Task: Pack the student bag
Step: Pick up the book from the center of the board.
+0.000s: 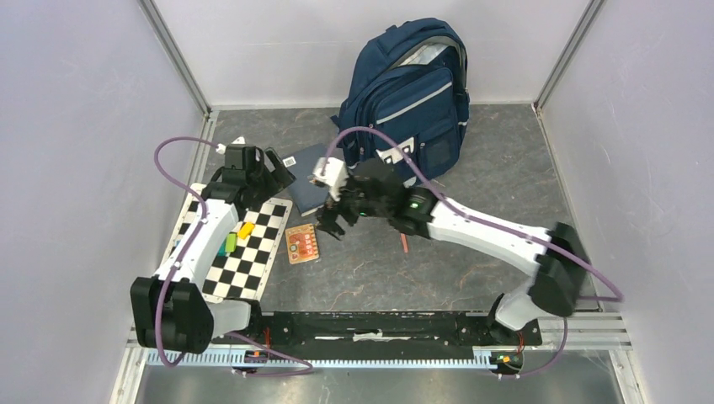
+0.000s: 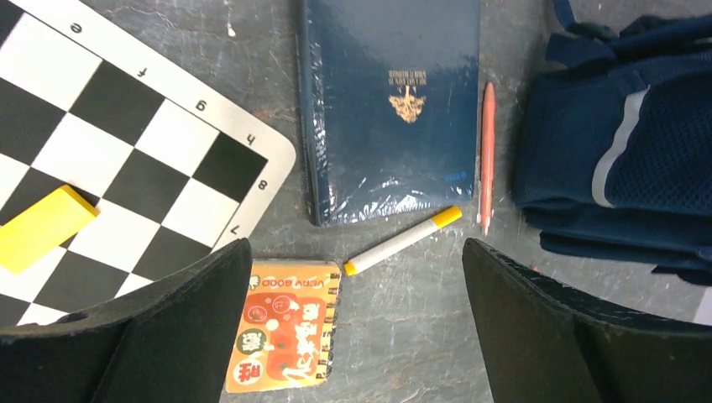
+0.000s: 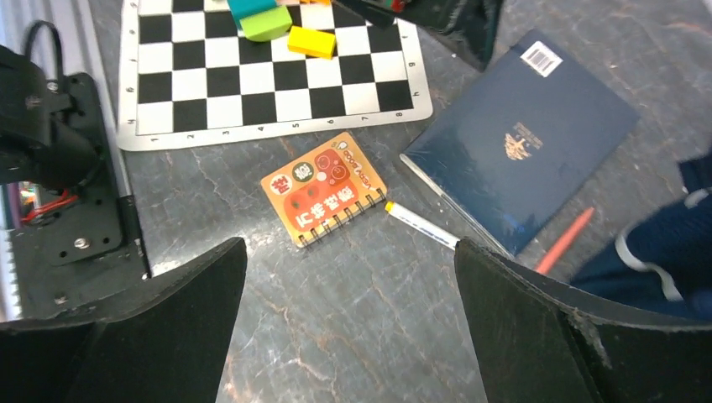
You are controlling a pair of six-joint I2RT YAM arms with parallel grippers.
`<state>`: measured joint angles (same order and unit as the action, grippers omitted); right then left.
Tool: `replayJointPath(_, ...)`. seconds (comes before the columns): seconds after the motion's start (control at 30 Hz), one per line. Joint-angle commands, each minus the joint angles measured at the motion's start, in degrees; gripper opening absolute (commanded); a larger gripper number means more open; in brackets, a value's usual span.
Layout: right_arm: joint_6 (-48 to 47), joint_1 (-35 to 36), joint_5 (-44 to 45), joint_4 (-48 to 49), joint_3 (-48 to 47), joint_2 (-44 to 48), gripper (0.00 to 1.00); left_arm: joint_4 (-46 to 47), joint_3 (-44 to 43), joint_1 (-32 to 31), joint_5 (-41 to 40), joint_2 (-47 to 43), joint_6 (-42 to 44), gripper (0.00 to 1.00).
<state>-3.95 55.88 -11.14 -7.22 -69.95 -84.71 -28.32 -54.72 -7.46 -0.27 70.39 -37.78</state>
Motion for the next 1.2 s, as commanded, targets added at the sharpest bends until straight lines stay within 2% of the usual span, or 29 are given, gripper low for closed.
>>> replayJointPath(0.0, -4.30, 0.90, 5.86, -10.51, -15.27, -11.50, 0.98, 5.80, 0.14, 3.84, 2.18, 1.52, -2.73, 1.00)
replayJointPath(0.2, -3.08, 0.90, 9.16, -26.47, -45.09, -32.89, 0.95, 10.26, 0.68, 5.75, 3.27, 4.06, -0.87, 1.00)
replayJointPath(0.27, -0.97, 0.74, 11.39, -28.34, -50.37, -37.48, 0.97, 10.82, 0.11, 5.98, 3.01, 5.51, -0.10, 1.00)
replayJointPath(0.37, 2.05, 0.06, 13.28, -25.59, -50.21, -39.91, 0.98, 12.15, -0.23, 6.15, 2.96, 7.40, -0.10, 1.00)
replayJointPath(0.5, 6.19, -0.86, 11.31, -19.72, -46.36, -40.62, 0.98, 16.22, -1.24, 6.15, 2.84, 11.20, -1.45, 1.00)
replayJointPath(0.77, 9.21, -2.09, 14.44, -17.51, -45.26, -43.91, 0.98, 19.83, -7.59, 5.97, 5.81, 22.86, 0.24, 0.97)
replayJointPath(1.0, 10.04, -3.85, 11.46, -16.83, -44.72, -43.55, 0.98, 15.62, -15.55, 5.62, 0.68, 31.96, 4.23, 0.82)
replayJointPath(1.1, 9.99, -3.84, 8.64, -15.76, -43.43, -42.51, 0.98, 15.53, -18.87, 5.48, -2.96, 34.53, 7.61, 0.83)
replayJointPath(1.17, 9.24, -3.82, 7.36, -15.53, -43.14, -42.07, 0.97, 17.49, -22.49, 5.46, -1.65, 36.15, 11.71, 0.86)
